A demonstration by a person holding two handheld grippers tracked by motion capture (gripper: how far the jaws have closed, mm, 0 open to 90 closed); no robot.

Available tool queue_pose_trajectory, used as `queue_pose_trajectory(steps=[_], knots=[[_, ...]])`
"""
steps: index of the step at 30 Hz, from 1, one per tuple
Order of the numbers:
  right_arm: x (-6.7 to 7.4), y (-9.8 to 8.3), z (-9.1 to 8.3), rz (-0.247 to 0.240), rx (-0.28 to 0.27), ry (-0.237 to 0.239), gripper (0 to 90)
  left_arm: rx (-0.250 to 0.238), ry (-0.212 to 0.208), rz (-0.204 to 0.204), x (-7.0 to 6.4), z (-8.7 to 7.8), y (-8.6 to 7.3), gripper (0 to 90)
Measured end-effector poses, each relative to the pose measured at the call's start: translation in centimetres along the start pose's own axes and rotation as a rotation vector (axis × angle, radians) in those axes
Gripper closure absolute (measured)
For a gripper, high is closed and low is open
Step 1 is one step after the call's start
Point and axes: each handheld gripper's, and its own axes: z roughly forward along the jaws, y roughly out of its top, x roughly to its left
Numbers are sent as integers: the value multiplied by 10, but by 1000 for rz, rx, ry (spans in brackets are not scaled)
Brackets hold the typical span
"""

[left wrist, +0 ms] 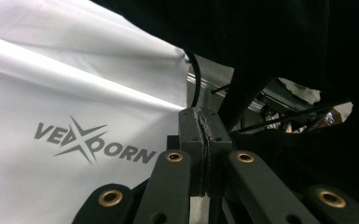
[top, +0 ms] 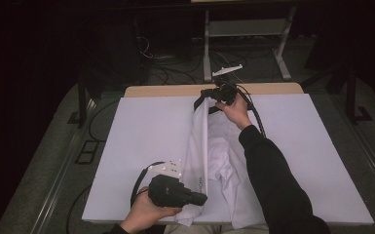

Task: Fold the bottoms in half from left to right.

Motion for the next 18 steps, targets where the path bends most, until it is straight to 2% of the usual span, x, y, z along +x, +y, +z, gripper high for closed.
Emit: queue_pose_trajectory(steps=[6,18], knots=[[-9,-4,-9,10,-4,-7,860,18,-26,21,0,15,9,882],[-20,-11,-25,12,9,-24,861,24,-59,52,-1,33,25,882]])
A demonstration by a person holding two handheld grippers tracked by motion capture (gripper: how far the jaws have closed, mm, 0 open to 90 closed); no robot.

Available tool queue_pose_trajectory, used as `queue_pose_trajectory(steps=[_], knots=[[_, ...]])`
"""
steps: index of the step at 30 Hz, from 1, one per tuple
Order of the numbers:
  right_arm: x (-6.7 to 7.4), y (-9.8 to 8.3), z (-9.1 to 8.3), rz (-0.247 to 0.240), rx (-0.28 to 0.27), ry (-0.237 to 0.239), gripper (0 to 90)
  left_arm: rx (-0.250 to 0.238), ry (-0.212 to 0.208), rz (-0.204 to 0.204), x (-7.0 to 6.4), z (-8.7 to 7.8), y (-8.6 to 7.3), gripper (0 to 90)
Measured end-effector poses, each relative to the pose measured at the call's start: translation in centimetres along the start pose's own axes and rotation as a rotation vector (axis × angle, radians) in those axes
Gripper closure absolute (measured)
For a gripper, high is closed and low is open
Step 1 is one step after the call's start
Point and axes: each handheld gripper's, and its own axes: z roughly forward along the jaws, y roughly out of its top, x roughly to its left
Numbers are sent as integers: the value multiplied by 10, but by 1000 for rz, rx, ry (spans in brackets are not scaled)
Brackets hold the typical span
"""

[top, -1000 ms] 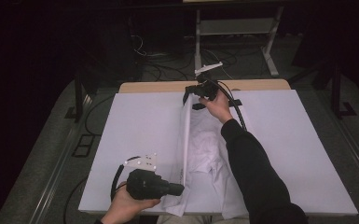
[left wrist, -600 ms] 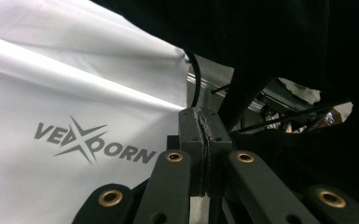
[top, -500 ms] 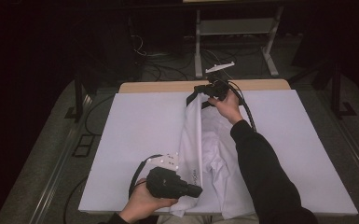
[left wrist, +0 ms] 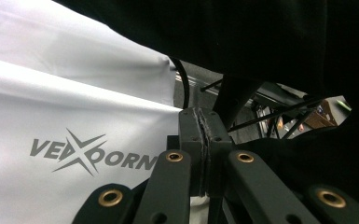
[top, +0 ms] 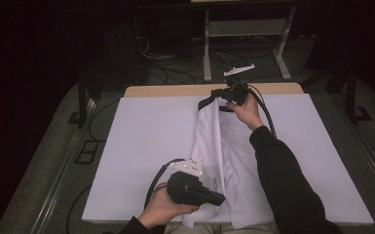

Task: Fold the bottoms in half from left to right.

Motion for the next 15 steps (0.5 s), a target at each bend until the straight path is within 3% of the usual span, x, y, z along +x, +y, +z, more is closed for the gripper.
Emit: queue_pose_trajectory(steps=[15], knots=[[-21,-12,-19,30,1,-11,860,-6,-41,26,2,26,15,882]])
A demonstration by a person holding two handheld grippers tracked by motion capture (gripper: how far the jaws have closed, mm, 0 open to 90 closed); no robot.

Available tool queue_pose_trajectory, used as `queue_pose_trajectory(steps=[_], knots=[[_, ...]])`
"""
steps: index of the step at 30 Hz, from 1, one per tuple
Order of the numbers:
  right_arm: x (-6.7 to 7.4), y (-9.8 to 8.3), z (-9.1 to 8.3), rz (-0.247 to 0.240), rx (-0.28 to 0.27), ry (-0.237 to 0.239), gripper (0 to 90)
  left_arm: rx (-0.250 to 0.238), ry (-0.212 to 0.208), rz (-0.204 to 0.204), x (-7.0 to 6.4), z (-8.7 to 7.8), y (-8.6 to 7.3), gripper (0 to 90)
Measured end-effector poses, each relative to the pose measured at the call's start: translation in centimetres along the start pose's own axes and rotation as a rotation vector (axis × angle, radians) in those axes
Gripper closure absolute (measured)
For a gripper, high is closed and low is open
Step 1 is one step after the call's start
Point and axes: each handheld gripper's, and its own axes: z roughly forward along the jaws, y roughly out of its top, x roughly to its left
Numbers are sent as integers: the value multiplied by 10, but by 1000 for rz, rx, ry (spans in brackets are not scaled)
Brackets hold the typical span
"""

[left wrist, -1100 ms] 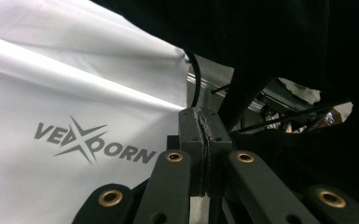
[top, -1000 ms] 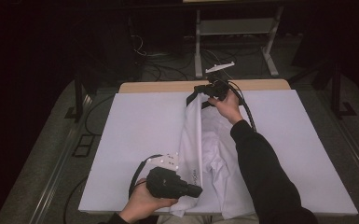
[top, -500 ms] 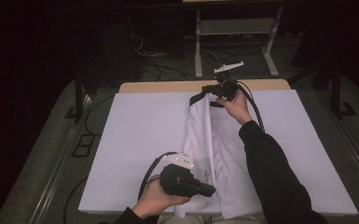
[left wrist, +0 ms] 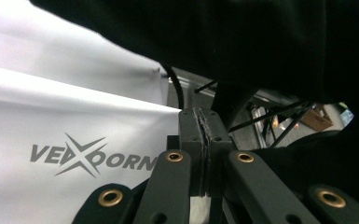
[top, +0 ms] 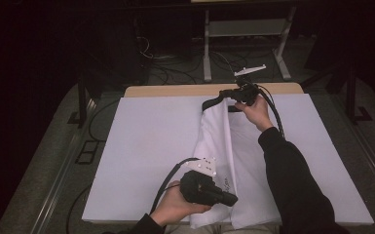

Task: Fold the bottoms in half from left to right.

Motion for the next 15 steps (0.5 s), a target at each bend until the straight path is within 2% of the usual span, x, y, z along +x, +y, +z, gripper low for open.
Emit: queue_pose_trajectory(steps=[5,9,15], knots=[[-9,-6,-2,26,10,1,860,-13,-24,-12,4,14,2,882],[-14,-10,-4,35,11,1,860,-4,-28,-13,7,24,4,883],[-25,-13,-8,52,10,4,860,-24,-40,-24,12,36,10,882]])
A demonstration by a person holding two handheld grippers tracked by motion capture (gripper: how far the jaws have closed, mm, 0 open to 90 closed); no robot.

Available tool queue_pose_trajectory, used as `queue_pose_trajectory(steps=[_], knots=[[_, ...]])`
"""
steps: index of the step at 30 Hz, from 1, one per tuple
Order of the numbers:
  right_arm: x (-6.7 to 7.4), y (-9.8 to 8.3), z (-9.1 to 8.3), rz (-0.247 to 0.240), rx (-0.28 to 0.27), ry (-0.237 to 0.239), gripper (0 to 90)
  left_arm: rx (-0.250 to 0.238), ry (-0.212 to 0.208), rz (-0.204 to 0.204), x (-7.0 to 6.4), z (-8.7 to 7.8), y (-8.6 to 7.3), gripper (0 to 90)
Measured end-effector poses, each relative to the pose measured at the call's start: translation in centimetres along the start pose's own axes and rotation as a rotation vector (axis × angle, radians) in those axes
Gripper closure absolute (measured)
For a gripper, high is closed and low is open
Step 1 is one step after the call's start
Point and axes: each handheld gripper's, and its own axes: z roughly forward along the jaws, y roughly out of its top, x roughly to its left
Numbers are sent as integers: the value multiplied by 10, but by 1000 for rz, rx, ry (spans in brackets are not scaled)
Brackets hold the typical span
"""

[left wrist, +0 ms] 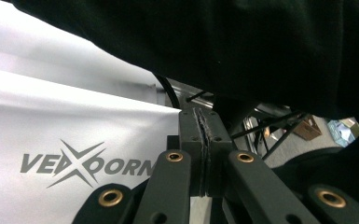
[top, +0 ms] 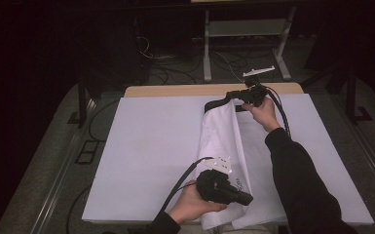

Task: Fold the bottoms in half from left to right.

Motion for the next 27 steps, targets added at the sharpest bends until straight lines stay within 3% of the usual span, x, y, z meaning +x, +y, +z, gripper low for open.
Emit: queue_pose_trajectory(steps=[9,18,27], knots=[[-17,-3,-8,29,1,2,860,22,26,45,2,24,11,882],[-29,-4,-16,27,6,7,861,9,12,28,7,38,13,883],[-41,-12,-18,38,10,4,860,34,9,19,14,59,13,883]])
